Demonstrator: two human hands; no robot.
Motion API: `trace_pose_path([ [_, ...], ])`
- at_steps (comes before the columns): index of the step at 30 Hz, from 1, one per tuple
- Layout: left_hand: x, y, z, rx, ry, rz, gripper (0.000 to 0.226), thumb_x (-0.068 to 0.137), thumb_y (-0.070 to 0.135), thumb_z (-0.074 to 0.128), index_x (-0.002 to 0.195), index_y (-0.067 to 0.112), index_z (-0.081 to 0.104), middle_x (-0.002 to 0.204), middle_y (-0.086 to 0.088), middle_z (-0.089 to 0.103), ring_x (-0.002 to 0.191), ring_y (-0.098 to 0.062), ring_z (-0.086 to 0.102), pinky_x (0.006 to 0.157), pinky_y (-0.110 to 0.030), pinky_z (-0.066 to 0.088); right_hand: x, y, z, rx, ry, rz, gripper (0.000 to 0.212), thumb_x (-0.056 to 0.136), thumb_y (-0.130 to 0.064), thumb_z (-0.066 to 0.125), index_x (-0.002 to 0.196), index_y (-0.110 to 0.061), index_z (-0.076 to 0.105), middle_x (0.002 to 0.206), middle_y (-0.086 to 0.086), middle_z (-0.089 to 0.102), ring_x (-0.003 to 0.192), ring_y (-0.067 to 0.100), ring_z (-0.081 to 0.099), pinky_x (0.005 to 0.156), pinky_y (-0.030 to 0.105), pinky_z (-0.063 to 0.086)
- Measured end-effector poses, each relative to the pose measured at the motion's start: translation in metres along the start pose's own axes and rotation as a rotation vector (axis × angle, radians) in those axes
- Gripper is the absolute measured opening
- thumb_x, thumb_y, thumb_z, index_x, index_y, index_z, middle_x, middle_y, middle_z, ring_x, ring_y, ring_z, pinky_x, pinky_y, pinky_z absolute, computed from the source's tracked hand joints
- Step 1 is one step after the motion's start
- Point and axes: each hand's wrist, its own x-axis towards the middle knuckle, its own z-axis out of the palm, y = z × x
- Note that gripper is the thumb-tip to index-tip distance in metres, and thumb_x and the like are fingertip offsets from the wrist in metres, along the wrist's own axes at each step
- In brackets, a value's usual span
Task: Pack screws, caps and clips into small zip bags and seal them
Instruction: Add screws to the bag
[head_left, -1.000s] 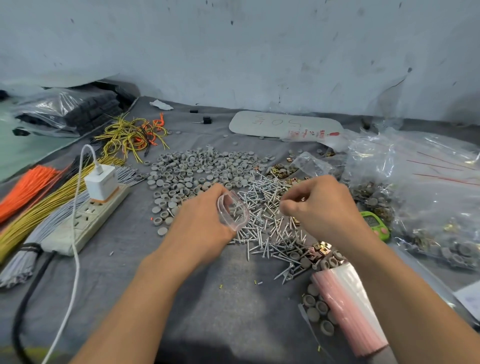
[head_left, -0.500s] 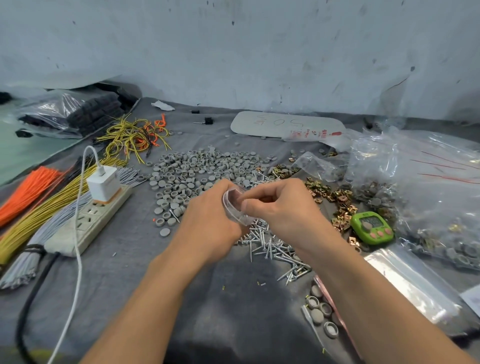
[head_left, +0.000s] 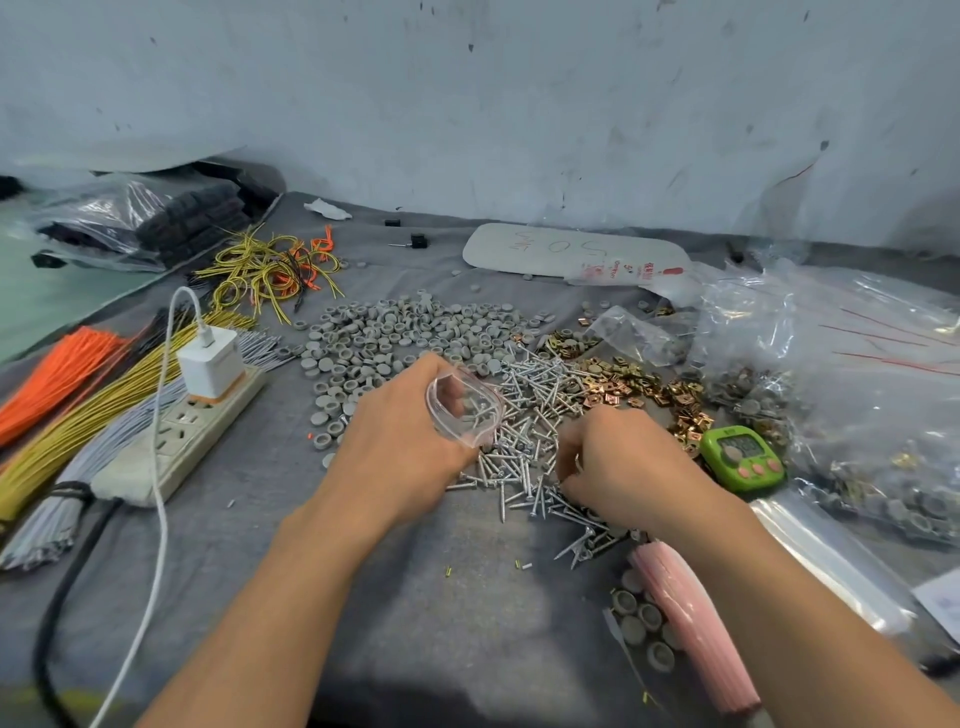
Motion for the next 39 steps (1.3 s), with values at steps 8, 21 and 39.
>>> trace_pose_path([
  [8,0.002,0.003,0.009,0.057,-0.020,0.011,0.036,0.075,0.044,0.083,0.090,0.037,0.050,0.088,0.020,0.064,0.082,0.004,0.057,0.065,-0.019,0.040,0.001,0.017,-0.007,0.324,0.255,0.062,0.019,0.094,-0.028,0.073,0.076,-0.033,0.071,0.067,-0.016,0.069,0.054,-0.004,0.059,0.050,0.018,0.041],
  [21,0.005,0.020,0.027,0.104,-0.111,0.052,0.041,0.068,0.031,0.083,0.089,0.034,0.048,0.079,0.016,0.056,0.067,0.001,0.047,0.052,-0.015,0.033,0.001,-0.037,0.000,0.796,0.269,-0.169,0.020,0.077,-0.008,0.080,0.072,-0.028,0.080,0.066,-0.010,0.075,0.058,-0.001,0.068,0.060,0.023,0.059],
  [39,0.003,0.004,0.005,0.008,0.003,-0.011,0.038,0.073,0.037,0.082,0.102,0.032,0.056,0.093,0.021,0.063,0.090,-0.008,0.059,0.070,-0.021,0.033,0.002,-0.015,0.014,0.097,-0.020,-0.038,0.014,0.085,-0.029,0.074,0.099,-0.030,0.076,0.094,-0.008,0.074,0.089,0.018,0.069,0.080,0.036,0.061],
])
